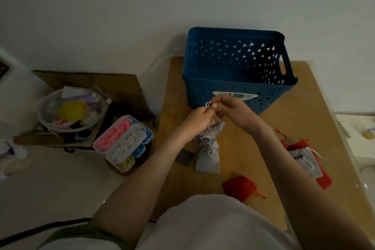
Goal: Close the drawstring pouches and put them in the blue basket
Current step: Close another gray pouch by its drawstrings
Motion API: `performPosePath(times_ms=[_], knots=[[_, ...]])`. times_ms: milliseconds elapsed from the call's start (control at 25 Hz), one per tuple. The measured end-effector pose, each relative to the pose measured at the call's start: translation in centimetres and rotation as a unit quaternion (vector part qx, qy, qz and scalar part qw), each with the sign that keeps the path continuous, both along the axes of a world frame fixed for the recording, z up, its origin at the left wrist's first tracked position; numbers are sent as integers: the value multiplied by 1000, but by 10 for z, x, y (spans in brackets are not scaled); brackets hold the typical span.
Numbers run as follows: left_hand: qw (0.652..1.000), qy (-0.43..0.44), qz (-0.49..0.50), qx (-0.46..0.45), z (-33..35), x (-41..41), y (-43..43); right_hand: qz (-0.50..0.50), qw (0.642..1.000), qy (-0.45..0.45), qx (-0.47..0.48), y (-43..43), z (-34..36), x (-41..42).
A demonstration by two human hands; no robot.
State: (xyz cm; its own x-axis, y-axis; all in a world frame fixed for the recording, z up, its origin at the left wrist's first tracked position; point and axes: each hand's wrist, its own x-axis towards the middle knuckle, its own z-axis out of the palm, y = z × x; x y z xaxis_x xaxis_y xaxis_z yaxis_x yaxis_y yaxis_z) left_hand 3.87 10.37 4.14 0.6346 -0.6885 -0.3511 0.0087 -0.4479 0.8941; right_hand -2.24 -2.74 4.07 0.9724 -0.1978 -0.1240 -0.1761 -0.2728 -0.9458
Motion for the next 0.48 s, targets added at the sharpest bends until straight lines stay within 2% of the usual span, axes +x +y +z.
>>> performPosePath(times_ms=[200,320,400,480], knots=[[992,114,47,-12,-15,8,5,-44,998,12,-45,-1,-8,-5],[987,138,62,-58,-17,10,7,-56,997,-14,46,5,-8,-7],[979,152,88,-102,-15,11,7,-15,992,8,123,9,-12,-9],[974,159,101,-125,-13,15,7,46,991,56,113,14,-19,-12]])
